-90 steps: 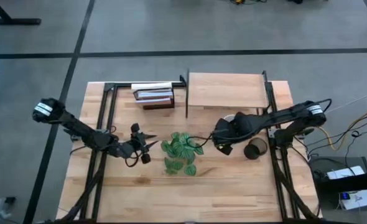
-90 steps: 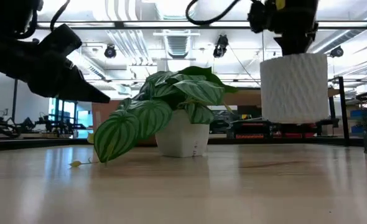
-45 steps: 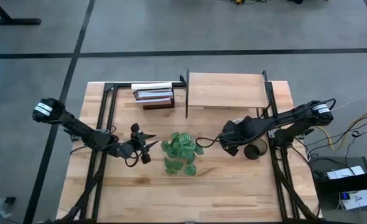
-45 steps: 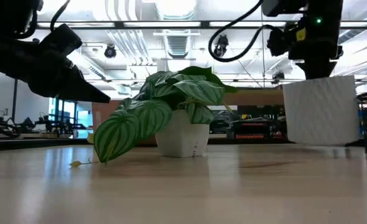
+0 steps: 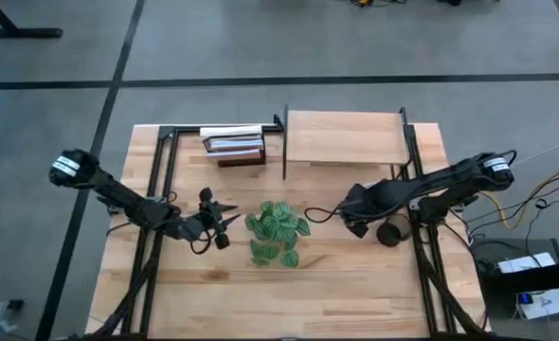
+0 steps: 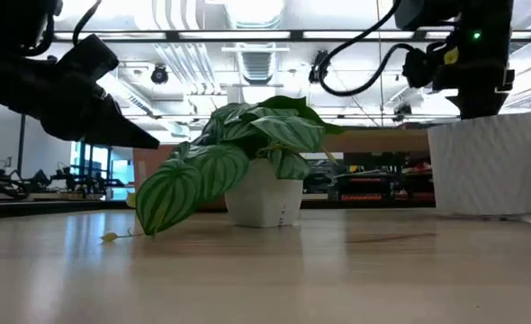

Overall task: Stock shelves
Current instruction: Remove the white pen organizer from the shelf

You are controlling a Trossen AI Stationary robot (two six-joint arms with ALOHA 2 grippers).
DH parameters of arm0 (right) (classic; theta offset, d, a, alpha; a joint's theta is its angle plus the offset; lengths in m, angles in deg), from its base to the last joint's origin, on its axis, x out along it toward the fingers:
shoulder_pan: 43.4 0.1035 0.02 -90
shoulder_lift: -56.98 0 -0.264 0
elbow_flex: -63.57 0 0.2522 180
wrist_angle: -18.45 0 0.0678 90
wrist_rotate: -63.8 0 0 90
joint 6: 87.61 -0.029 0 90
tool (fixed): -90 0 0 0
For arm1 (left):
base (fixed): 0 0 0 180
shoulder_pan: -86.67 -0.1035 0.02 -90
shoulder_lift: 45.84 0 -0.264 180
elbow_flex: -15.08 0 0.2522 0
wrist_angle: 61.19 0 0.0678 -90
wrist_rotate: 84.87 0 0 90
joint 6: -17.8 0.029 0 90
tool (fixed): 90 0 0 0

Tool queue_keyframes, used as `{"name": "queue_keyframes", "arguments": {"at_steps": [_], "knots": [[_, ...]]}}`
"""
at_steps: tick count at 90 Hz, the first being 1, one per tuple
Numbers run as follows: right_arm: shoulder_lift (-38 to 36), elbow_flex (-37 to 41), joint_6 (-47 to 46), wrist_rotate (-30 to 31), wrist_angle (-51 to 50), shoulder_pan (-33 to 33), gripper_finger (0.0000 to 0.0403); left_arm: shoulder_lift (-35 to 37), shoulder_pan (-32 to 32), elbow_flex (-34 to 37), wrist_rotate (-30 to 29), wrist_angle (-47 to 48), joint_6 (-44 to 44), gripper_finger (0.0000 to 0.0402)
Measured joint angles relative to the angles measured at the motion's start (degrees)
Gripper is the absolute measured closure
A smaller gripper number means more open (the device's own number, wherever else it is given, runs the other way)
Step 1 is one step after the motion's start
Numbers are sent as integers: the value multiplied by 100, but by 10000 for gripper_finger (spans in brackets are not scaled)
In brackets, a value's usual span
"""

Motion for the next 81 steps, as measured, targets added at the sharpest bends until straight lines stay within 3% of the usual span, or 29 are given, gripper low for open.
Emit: {"name": "queue_keyframes", "arguments": {"at_steps": [31,81], "knots": [[-522,343,-540,9,-30,4,403,0,0,0,0,-2,-1,280],[-547,541,-699,48,-32,4,403,0,0,0,0,-2,-22,300]]}}
